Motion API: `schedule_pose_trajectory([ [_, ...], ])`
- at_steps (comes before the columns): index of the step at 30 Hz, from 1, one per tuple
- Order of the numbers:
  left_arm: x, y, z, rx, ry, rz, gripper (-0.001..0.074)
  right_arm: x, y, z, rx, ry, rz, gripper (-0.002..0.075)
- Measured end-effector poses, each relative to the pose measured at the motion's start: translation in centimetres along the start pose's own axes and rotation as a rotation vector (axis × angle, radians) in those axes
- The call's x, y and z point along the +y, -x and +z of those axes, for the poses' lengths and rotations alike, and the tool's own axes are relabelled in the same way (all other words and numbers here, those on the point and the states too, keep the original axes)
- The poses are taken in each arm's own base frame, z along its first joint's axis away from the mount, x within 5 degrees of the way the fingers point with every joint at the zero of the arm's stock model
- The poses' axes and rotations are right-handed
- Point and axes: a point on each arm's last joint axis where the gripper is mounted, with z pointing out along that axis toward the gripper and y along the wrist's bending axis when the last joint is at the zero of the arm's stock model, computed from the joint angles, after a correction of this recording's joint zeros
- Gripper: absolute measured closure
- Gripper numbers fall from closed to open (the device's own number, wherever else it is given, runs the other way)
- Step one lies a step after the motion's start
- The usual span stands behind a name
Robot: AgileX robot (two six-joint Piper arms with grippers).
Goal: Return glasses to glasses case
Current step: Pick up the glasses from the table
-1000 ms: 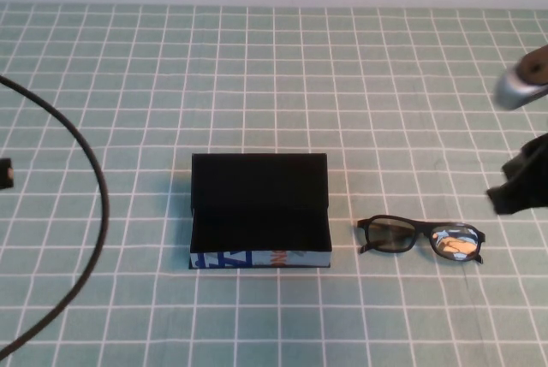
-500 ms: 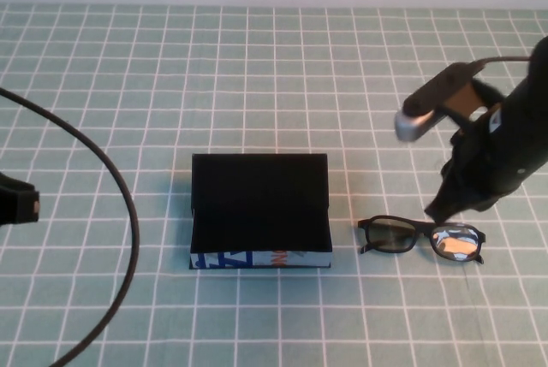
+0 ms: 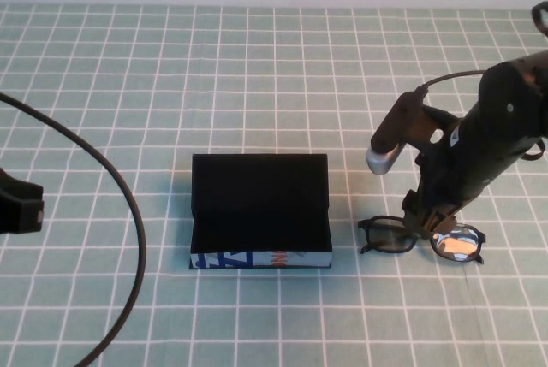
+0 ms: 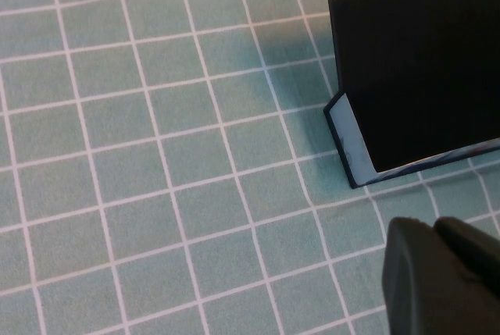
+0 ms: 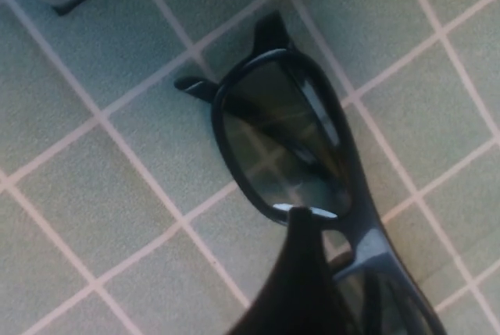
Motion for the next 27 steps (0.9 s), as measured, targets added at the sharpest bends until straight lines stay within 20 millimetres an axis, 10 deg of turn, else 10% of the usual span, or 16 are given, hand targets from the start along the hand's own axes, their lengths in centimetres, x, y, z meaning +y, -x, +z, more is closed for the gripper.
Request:
schedule_pose_trajectory([
  [11, 0.0, 0.0, 0.0, 0.002, -0.001, 0.010, 0.0734, 0.2, -0.6, 3.4, 0.109, 0.067, -0.007, 0.0272],
  [21, 0.0, 0.0, 0.0, 0.002, -0.001, 0.012, 0.0734, 0.1, -0.7, 3.5, 0.124, 0.063, -0.018, 0.0677],
  [27, 0.0, 0.0, 0.0, 0.002, -0.001, 0.012, 0.0734, 0.1, -0.7, 3.5, 0.124, 0.061, -0.019, 0.0731],
])
